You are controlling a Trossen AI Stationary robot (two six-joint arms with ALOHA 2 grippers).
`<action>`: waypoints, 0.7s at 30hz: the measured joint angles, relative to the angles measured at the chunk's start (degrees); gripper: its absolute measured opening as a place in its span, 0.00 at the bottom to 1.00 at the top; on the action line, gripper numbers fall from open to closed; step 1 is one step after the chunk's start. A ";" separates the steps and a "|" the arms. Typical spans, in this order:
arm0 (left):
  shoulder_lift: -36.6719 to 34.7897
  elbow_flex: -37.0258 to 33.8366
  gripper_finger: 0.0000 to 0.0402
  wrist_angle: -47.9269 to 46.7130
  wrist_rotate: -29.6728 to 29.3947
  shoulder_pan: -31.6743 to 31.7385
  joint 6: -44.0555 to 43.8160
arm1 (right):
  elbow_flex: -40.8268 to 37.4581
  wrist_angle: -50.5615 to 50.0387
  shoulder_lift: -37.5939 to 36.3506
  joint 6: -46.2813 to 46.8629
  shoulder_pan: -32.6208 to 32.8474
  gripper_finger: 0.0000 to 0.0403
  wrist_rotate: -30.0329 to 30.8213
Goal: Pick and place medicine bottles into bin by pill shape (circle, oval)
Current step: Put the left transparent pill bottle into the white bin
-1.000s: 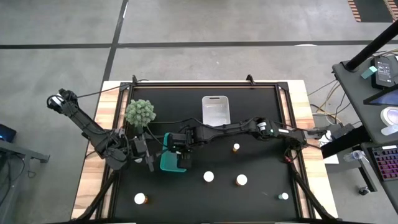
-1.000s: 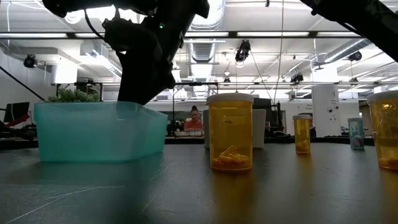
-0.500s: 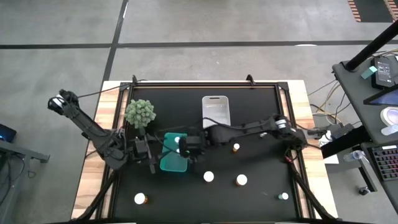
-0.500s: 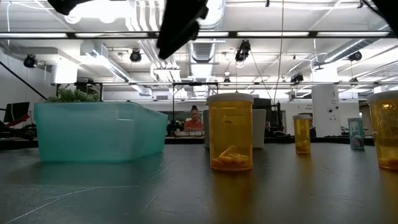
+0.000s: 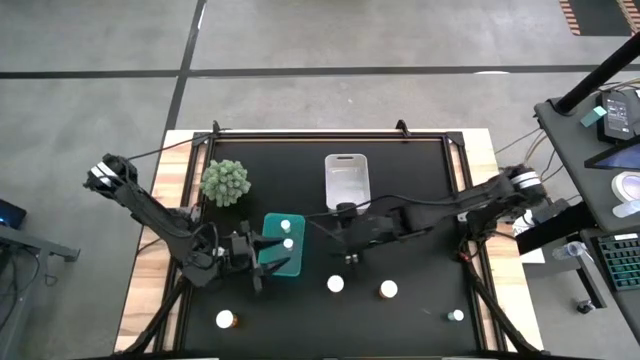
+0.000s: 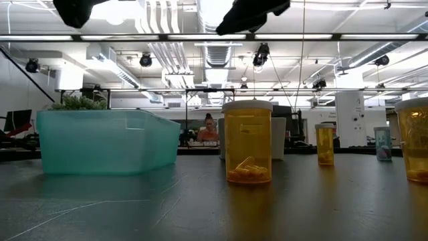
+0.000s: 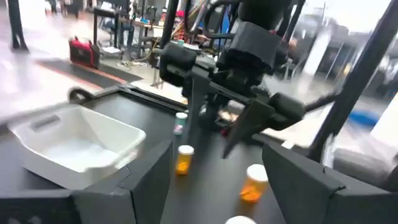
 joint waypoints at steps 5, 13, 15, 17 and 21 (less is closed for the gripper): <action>6.09 2.95 0.58 2.60 0.90 0.00 -14.85 | -10.90 16.04 -7.66 -6.86 -1.12 0.50 -0.10; 16.85 13.14 0.58 2.06 5.46 -0.15 -27.93 | -18.94 24.97 -15.80 -11.90 -4.62 0.50 -0.14; 18.03 15.47 0.58 -0.53 6.67 -0.17 -28.40 | -20.13 24.94 -17.63 -11.99 -4.66 0.50 -0.24; 18.40 17.55 0.58 -4.71 7.16 -0.08 -30.26 | -21.56 24.63 -19.52 -12.43 -4.63 0.50 -0.40; 17.50 22.30 0.58 -19.47 9.22 0.15 -39.97 | -24.07 24.99 -23.55 -12.97 -4.63 0.50 -0.60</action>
